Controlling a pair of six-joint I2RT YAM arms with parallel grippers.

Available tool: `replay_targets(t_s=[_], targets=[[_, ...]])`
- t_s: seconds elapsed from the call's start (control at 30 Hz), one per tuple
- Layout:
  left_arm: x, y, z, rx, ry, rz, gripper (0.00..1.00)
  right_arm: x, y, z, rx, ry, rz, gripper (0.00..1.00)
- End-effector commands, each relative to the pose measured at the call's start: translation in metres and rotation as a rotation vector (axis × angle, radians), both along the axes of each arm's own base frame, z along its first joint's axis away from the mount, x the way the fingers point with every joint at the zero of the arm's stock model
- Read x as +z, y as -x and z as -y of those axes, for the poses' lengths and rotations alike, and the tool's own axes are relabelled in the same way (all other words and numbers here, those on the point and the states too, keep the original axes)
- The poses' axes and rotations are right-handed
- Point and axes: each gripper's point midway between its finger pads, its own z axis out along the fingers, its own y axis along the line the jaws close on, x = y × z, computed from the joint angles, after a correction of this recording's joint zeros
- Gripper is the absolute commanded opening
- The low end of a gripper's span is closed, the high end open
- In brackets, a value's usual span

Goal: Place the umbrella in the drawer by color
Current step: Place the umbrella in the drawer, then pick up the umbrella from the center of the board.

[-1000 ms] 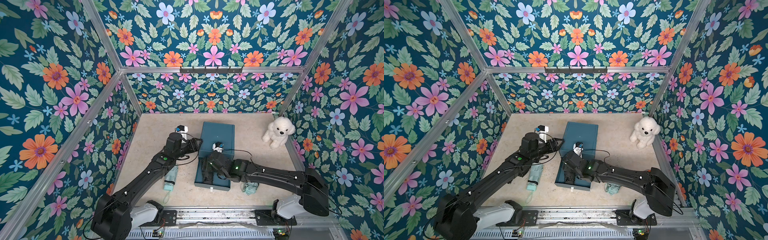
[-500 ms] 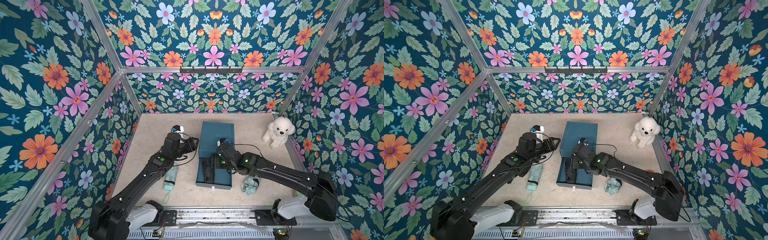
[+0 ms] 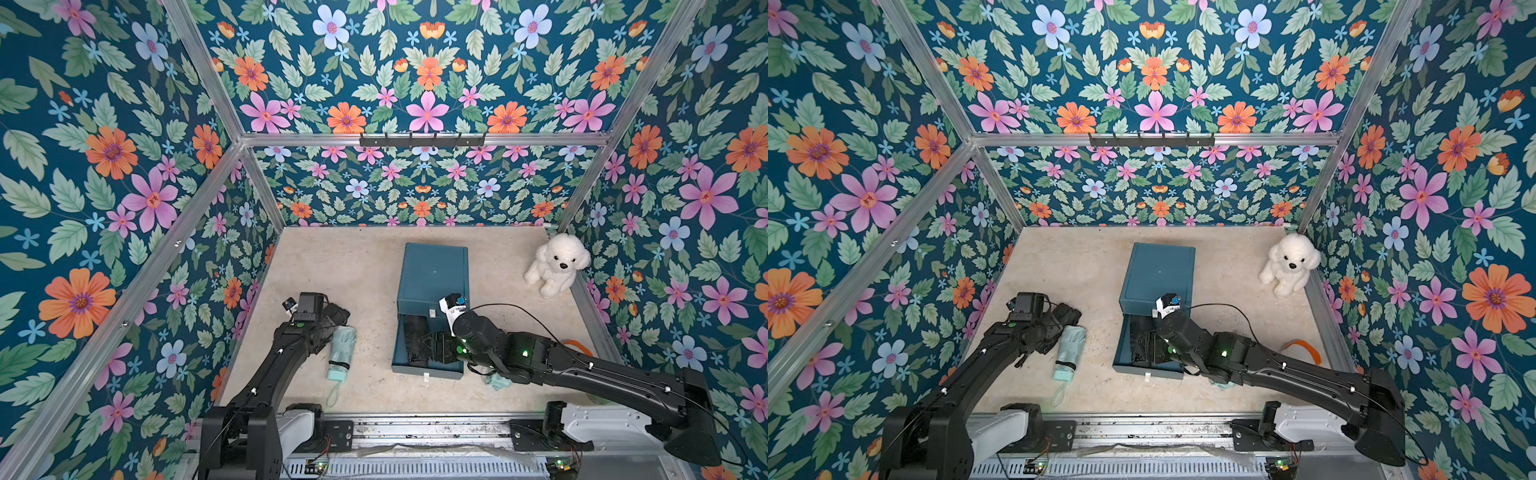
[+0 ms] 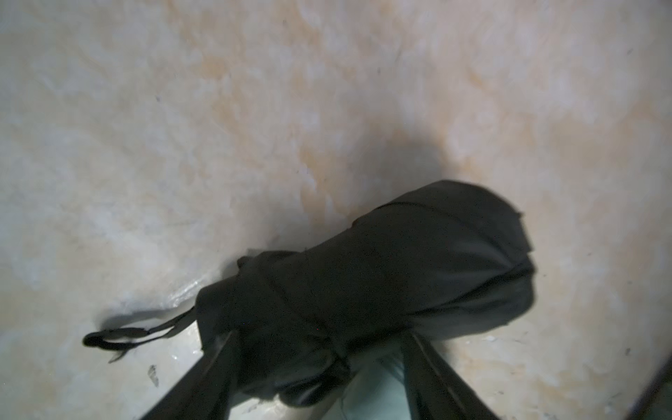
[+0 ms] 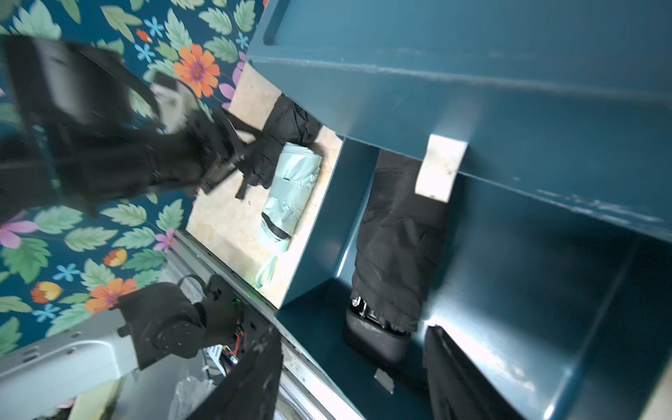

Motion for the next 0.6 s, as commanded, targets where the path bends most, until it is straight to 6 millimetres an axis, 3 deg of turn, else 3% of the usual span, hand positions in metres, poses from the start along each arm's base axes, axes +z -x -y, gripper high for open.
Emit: replay_targets(t_s=[0.0, 0.17, 0.27, 0.37, 0.47, 0.57], targets=[[-0.001, 0.007, 0.008, 0.005, 0.061, 0.018, 0.71, 0.005, -0.001, -0.006, -0.009, -0.048, 0.000, 0.66], [0.011, 0.007, 0.002, 0.017, 0.022, 0.057, 0.73, 0.005, -0.001, -0.002, -0.016, -0.049, 0.019, 0.66], [0.008, 0.001, -0.008, 0.071, -0.028, 0.018, 0.75, 0.010, -0.002, -0.007, -0.002, -0.062, 0.024, 0.66], [-0.007, -0.010, -0.004, 0.076, -0.010, -0.002, 0.77, 0.010, -0.002, -0.009, -0.002, -0.068, 0.022, 0.66], [-0.026, -0.015, -0.009, 0.110, -0.038, -0.044, 0.72, 0.010, -0.001, -0.010, 0.000, -0.087, 0.015, 0.65], [-0.037, -0.016, -0.014, 0.135, -0.064, -0.073, 0.58, 0.012, 0.001, -0.012, 0.003, -0.117, 0.010, 0.65]])
